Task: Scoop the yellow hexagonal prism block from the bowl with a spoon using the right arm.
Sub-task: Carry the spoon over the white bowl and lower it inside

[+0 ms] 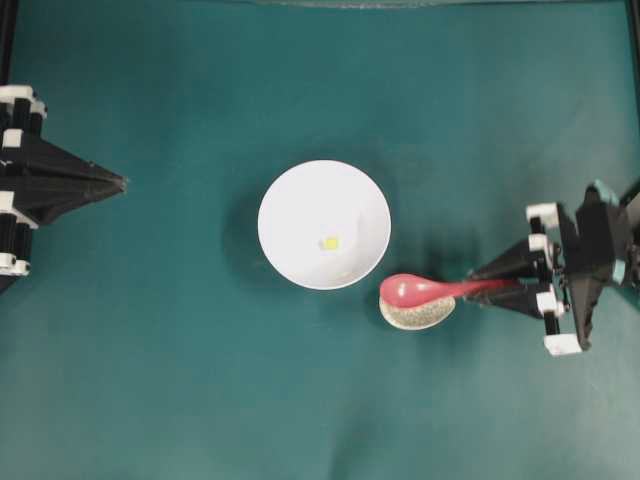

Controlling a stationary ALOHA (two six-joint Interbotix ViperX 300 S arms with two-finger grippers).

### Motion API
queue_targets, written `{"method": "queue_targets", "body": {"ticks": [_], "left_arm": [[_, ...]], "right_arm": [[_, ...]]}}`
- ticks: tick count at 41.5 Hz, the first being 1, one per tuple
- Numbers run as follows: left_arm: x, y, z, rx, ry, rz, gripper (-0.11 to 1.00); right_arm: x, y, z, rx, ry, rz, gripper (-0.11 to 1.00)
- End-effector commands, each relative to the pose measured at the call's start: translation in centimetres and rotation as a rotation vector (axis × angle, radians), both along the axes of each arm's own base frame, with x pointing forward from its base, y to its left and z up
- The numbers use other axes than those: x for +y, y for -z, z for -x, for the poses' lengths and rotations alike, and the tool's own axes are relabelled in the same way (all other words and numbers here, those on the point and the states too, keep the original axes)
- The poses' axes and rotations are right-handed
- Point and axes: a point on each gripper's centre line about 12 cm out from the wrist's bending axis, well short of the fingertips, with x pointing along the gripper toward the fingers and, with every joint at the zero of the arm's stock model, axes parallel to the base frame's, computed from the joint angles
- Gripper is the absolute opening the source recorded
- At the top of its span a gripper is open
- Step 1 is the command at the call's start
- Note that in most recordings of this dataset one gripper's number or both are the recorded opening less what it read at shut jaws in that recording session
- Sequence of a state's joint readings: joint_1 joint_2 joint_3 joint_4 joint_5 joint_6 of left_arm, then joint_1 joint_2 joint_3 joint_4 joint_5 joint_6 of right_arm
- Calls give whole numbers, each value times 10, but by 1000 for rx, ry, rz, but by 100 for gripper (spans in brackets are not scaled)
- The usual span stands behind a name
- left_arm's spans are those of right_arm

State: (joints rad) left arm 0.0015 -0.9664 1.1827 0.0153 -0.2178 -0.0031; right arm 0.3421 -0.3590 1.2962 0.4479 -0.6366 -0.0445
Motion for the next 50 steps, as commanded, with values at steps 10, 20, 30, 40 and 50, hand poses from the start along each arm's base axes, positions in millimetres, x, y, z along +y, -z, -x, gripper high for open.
{"method": "queue_targets", "body": {"ticks": [10, 20, 30, 40, 50], "left_arm": [[0, -6, -3, -21, 1, -14, 0], [0, -9, -3, -40, 3, -14, 0], [0, -8, -4, -43, 2, -15, 0], [0, -5, -6, -32, 1, -14, 0], [0, -6, -6, -38, 1, -14, 0]], "right_arm": [[-29, -62, -32, 92, 23, 5, 22], [-50, -83, -58, 270, 24, -34, 22], [-68, -88, -82, 487, -5, -86, 22], [-76, -83, -108, 664, -60, -95, 22], [-79, -82, -129, 759, -102, -64, 22]]}}
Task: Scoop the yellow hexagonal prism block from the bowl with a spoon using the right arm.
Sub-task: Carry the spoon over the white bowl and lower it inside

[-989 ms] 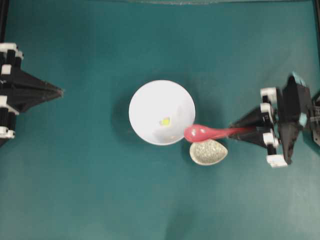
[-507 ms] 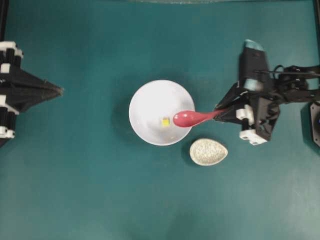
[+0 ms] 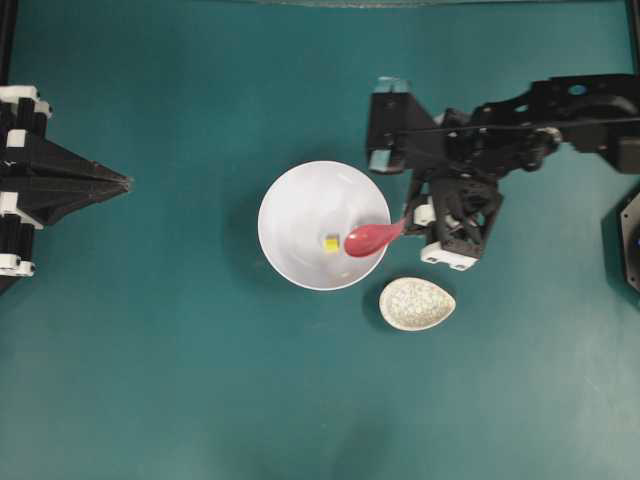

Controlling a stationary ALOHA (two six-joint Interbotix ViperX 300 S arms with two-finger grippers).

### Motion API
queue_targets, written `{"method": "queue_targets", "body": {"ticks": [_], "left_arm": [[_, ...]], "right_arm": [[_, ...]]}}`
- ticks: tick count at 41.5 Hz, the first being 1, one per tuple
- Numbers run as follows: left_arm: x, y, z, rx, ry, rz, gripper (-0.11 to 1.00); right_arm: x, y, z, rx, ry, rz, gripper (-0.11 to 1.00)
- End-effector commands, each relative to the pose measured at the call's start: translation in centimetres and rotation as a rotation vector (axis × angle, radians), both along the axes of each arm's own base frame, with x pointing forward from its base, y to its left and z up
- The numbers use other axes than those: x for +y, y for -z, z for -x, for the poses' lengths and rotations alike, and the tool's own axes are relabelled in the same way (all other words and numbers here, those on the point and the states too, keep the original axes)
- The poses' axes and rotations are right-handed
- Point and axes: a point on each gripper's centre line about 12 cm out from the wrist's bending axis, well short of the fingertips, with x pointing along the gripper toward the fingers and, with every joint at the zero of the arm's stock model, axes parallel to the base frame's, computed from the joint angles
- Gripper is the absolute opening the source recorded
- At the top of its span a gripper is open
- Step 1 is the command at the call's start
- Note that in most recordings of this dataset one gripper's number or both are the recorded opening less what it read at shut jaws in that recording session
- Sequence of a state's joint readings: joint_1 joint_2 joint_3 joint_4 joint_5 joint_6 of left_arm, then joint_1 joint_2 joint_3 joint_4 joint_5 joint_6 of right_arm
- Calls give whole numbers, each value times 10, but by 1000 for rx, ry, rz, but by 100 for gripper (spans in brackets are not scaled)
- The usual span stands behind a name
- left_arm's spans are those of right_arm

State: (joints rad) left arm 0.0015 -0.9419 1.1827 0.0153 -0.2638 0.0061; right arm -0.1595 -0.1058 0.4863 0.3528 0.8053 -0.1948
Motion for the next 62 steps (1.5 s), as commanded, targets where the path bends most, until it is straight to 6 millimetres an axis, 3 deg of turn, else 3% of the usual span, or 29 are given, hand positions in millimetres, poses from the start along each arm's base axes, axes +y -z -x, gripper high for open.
{"method": "queue_targets", "body": {"ticks": [1, 14, 41, 62], "left_arm": [[0, -5, -2, -17, 1, -4, 0], [0, -6, -3, -26, 1, -4, 0], [-1, -6, -3, -26, 3, -6, 0], [0, -3, -5, -18, 2, -6, 0]], "right_arm": [[-3, -14, -10, -16, -12, 13, 22], [-7, -12, -23, 20, -22, 34, 22], [-8, 9, -27, 79, -28, 28, 22], [-12, 12, -46, -27, 0, 62, 22]]}}
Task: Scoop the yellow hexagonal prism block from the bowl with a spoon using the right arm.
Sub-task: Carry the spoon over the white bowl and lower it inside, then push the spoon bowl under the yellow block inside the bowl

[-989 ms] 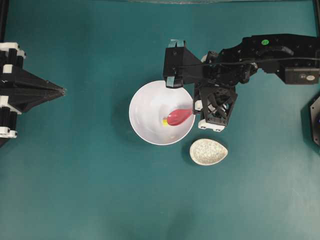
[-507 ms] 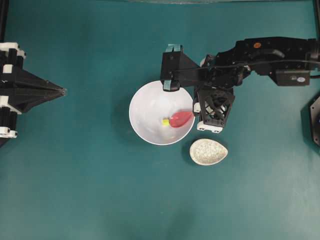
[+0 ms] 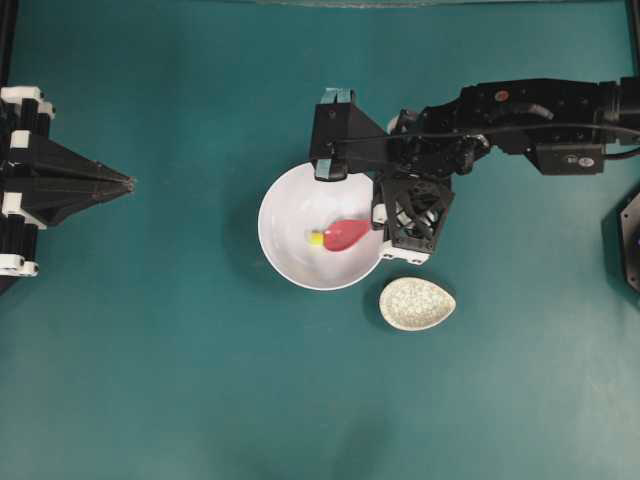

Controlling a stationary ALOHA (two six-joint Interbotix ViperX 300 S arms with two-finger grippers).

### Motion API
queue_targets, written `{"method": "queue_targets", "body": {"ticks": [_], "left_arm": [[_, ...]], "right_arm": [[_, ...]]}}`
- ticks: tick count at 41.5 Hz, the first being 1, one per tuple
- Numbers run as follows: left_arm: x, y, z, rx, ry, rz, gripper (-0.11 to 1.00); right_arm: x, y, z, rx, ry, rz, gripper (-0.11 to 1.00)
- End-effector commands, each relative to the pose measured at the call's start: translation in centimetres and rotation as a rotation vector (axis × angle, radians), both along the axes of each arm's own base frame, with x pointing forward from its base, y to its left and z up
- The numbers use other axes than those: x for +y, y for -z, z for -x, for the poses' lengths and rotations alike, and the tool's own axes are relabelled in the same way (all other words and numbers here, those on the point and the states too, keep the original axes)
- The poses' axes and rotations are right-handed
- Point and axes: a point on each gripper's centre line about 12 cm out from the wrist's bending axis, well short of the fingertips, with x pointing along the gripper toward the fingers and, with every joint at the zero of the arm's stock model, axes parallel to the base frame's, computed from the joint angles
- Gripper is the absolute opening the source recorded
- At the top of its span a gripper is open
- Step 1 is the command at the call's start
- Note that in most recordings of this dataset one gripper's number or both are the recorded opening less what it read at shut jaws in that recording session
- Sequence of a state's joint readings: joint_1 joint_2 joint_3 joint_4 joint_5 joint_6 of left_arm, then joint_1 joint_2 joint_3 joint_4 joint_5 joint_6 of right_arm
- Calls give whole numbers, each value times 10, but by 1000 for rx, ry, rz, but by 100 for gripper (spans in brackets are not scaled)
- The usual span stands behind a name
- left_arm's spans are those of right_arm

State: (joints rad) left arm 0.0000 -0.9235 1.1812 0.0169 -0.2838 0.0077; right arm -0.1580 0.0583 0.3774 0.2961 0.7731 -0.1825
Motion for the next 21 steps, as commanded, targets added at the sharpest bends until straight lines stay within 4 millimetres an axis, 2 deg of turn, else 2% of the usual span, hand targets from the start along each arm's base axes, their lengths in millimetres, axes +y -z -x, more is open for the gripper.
{"method": "queue_targets", "body": {"ticks": [1, 21], "left_arm": [[0, -4, -2, -17, -1, -1, 0], [0, -4, -2, -18, 1, -3, 0]], "right_arm": [[-1, -15, -10, -75, 6, 19, 22], [-8, -21, -26, -197, 40, 53, 22]]}}
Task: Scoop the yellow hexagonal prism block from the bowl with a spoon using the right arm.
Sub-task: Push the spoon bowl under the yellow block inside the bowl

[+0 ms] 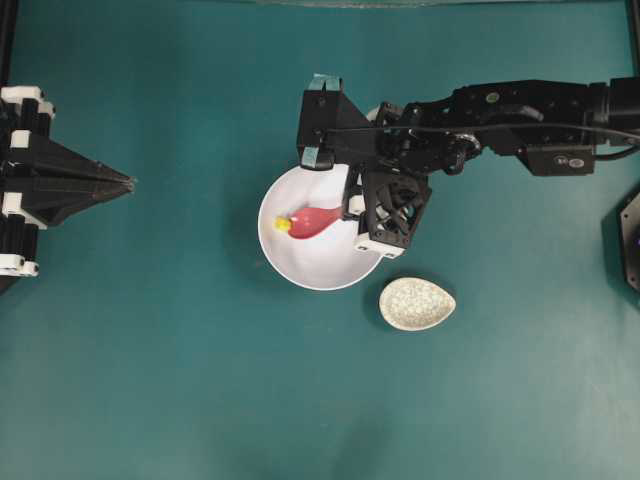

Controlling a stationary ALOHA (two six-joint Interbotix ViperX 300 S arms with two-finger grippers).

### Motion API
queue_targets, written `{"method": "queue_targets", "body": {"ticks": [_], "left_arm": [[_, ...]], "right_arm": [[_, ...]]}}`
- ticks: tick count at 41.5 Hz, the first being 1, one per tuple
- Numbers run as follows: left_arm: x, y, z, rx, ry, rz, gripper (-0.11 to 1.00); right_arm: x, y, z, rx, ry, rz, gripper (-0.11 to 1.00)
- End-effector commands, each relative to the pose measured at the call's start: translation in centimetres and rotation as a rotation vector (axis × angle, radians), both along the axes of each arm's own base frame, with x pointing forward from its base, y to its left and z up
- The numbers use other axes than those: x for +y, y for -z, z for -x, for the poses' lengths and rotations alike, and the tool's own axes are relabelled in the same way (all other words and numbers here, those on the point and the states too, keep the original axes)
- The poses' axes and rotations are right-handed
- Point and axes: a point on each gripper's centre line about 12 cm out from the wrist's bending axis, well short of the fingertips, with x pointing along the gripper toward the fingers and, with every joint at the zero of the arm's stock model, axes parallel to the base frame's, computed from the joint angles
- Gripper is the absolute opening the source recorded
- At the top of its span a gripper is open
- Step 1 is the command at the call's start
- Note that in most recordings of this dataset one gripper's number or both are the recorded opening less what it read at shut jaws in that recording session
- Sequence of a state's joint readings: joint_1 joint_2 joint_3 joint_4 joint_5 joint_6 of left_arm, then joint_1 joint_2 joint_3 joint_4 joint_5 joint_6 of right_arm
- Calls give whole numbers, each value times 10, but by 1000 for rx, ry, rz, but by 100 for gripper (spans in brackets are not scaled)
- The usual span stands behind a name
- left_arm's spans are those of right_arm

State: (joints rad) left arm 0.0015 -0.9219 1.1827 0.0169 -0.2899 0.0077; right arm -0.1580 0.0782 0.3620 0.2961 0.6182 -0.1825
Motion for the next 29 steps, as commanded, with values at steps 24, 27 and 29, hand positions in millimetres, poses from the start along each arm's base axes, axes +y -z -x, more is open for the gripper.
{"method": "queue_targets", "body": {"ticks": [24, 27, 29], "left_arm": [[0, -5, -2, -14, 2, -1, 0], [0, -5, -2, -14, 2, -1, 0], [0, -5, -2, -14, 2, -3, 0]], "right_arm": [[-2, -28, -9, -116, 17, 21, 22], [-2, -29, -9, -125, 20, 22, 22], [-2, -29, -9, -129, 22, 24, 22]]}}
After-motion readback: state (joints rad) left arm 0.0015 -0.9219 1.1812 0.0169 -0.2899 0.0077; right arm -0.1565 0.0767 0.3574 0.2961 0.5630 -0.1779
